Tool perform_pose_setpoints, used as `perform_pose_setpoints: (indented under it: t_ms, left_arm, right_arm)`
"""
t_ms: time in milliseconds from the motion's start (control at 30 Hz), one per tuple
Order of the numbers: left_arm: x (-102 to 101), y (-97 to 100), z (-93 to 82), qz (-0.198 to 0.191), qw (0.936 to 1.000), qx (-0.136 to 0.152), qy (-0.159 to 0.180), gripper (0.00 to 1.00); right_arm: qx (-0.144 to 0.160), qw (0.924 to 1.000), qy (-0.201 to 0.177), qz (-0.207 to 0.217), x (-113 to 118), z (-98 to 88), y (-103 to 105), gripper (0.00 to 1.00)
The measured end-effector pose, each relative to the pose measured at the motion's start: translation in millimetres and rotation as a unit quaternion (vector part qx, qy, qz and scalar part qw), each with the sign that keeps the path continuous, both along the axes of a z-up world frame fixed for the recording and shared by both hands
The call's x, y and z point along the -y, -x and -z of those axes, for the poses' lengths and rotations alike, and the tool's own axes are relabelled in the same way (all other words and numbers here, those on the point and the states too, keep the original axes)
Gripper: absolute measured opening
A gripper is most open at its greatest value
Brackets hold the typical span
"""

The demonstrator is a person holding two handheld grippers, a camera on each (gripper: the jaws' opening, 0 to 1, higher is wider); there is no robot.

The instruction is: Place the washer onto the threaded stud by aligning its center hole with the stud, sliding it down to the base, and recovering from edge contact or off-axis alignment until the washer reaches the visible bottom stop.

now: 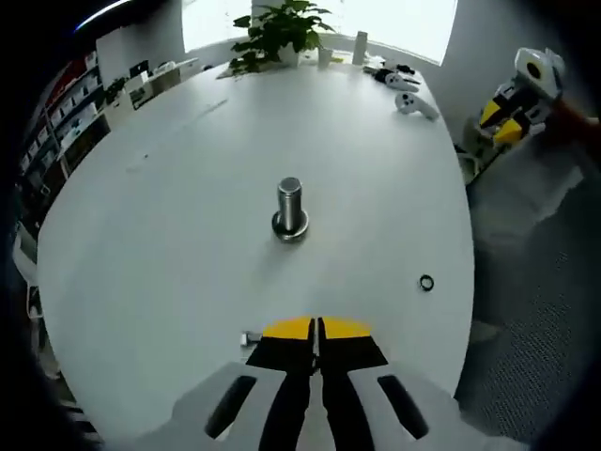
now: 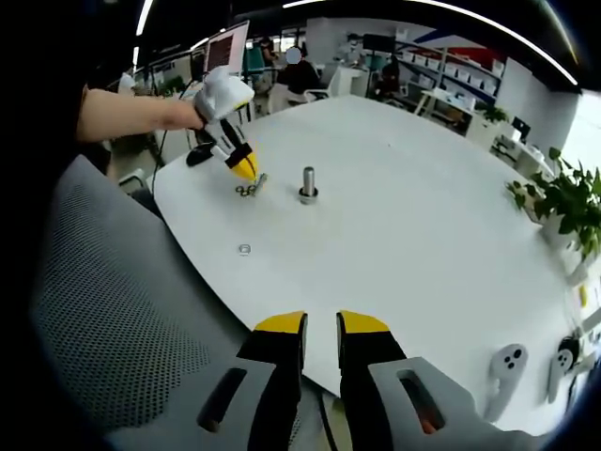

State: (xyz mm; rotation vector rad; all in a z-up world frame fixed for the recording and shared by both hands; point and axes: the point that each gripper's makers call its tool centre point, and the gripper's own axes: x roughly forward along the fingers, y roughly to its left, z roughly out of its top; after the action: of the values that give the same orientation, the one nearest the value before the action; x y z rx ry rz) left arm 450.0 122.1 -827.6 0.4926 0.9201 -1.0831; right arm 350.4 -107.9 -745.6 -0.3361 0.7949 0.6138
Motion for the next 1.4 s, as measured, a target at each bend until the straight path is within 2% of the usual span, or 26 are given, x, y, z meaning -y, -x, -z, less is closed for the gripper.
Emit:
perform_pose_setpoints:
  t_ms: [133,233,333,400,433,500,600,700,767,833,867,1000,1100,1133,1167,1200,1300,1333,1400]
  left_arm:
    - [14.7,19.0,10.2,0.023,0.9997,-0.012,-0.001,0.04]
    - [12.9,19.8,16.3,0.023,0.9997,-0.009,-0.008,0.06]
    - [0.2,9.2,19.0,0.016,0.9993,0.017,-0.029,0.08]
    - [-11.8,-2.4,17.2,0.010,0.9980,0.045,-0.044,0.08]
    - [-20.4,-11.8,14.2,0.015,0.9958,0.071,-0.057,0.08]
    - [-26.5,-22.0,8.6,0.038,0.9921,0.104,-0.060,0.10]
    - [-40.7,-34.4,3.1,0.060,0.9882,0.120,-0.075,0.11]
    - [-53.5,-50.2,-2.1,0.092,0.9787,0.147,-0.110,0.11]
    - [-57.7,-56.2,-2.4,0.122,0.9702,0.161,-0.134,0.11]
    - [-55.2,-57.7,-3.5,0.166,0.9575,0.177,-0.156,0.10]
    - [-51.7,-54.7,-2.9,0.191,0.9521,0.176,-0.162,0.09]
    - [-42.0,-48.6,-0.1,0.233,0.9442,0.166,-0.163,0.07]
    - [-38.3,-45.3,4.0,0.299,0.9190,0.177,-0.187,0.07]
    - [-38.7,-43.3,7.1,0.324,0.9086,0.176,-0.196,0.07]
    - [-39.3,-43.3,8.7,0.338,0.9018,0.178,-0.202,0.07]
    - [-39.8,-43.1,11.0,0.359,0.8914,0.179,-0.211,0.07]
    - [-37.0,-39.7,14.4,0.397,0.8732,0.181,-0.217,0.07]
    - [-37.1,-39.3,15.7,0.401,0.8711,0.179,-0.219,0.07]
    - [-37.4,-36.5,19.6,0.424,0.8593,0.176,-0.225,0.07]
  right_arm:
    - [0.000,1.0000,0.001,0.000,0.3,0.1,-0.1,0.15]
    - [0.000,1.0000,0.000,0.002,0.6,-0.1,-0.2,0.15]
    - [0.001,1.0000,0.000,0.002,0.6,-0.3,-0.4,0.15]
    - [0.001,1.0000,0.000,0.003,0.4,-0.5,-0.4,0.15]
    - [0.001,1.0000,0.000,0.003,0.4,-0.5,-0.5,0.15]
    - [0.001,1.0000,-0.001,0.003,0.1,-0.6,-0.4,0.15]
    - [0.001,1.0000,-0.002,0.002,-0.1,-0.8,-0.4,0.15]
    - [0.001,1.0000,-0.002,0.002,-0.2,-0.8,-0.5,0.15]
    - [0.001,1.0000,-0.002,0.002,-0.1,-0.8,-0.5,0.15]
    - [0.001,1.0000,-0.002,0.003,0.1,-0.9,-0.7,0.15]
    - [0.001,1.0000,-0.002,0.003,0.2,-0.8,-0.7,0.15]
    - [0.002,1.0000,0.000,0.004,0.7,-0.8,-0.9,0.15]
    - [0.000,1.0000,0.001,0.003,0.8,-0.1,-0.2,0.15]
    - [0.000,1.0000,0.000,0.004,0.8,-0.2,-0.3,0.15]
    - [0.000,1.0000,-0.001,0.004,0.7,-0.2,-0.2,0.15]
    - [0.000,1.0000,-0.001,0.004,0.8,-0.2,-0.1,0.15]
    - [0.000,1.0000,0.000,0.004,1.0,0.0,-0.1,0.15]
    - [-0.001,1.0000,0.000,0.005,1.1,0.1,-0.1,0.15]
    - [0.000,1.0000,-0.001,0.005,1.2,0.0,-0.2,0.15]
